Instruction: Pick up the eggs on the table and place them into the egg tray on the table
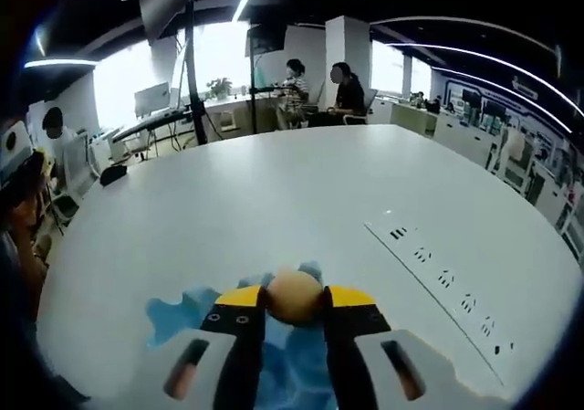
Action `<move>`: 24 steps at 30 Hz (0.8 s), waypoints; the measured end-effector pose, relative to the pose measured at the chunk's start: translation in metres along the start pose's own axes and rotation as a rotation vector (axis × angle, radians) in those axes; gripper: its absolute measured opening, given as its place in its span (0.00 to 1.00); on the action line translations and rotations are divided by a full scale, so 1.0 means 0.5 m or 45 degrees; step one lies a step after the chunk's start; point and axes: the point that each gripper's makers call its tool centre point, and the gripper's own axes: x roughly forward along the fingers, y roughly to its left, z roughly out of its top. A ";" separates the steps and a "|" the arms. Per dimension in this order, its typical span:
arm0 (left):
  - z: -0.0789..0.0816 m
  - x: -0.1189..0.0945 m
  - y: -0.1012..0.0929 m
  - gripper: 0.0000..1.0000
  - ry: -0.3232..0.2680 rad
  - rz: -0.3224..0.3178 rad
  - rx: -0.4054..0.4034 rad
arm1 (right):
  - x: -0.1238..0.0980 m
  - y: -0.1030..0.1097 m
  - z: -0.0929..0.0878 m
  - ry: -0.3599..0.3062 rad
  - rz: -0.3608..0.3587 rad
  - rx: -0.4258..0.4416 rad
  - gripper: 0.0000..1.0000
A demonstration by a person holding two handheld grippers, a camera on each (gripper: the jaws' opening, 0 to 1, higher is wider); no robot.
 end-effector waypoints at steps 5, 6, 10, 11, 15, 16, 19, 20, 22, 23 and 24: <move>-0.003 0.001 -0.001 0.83 0.005 -0.001 0.000 | 0.000 0.002 0.006 -0.023 0.002 0.014 0.35; -0.003 0.001 0.000 0.83 0.007 0.000 0.000 | -0.002 0.003 0.005 -0.026 0.006 0.017 0.35; -0.005 0.002 -0.001 0.83 0.010 -0.001 0.001 | -0.020 0.004 0.004 -0.058 0.000 0.030 0.38; -0.005 0.003 -0.002 0.83 0.010 -0.002 0.002 | -0.022 0.002 0.007 -0.067 -0.002 0.034 0.40; -0.004 0.003 -0.004 0.83 0.011 -0.004 0.004 | -0.040 -0.002 0.018 -0.116 -0.013 0.046 0.46; -0.004 0.003 -0.004 0.83 0.010 -0.004 0.004 | -0.044 0.000 0.020 -0.123 -0.016 0.045 0.47; -0.003 0.002 -0.003 0.83 0.007 -0.001 0.005 | -0.059 -0.010 0.032 -0.156 -0.023 0.035 0.49; -0.003 0.001 -0.002 0.83 0.008 0.001 0.005 | -0.064 -0.012 0.036 -0.166 -0.025 0.034 0.50; -0.002 -0.001 0.000 0.83 0.005 0.005 0.005 | -0.079 -0.001 0.038 -0.186 -0.027 0.024 0.51; -0.002 -0.001 0.000 0.83 0.004 0.006 0.004 | -0.082 0.000 0.039 -0.190 -0.027 0.022 0.51; -0.002 -0.001 0.000 0.83 0.004 0.006 0.004 | -0.083 0.000 0.040 -0.191 -0.027 0.022 0.51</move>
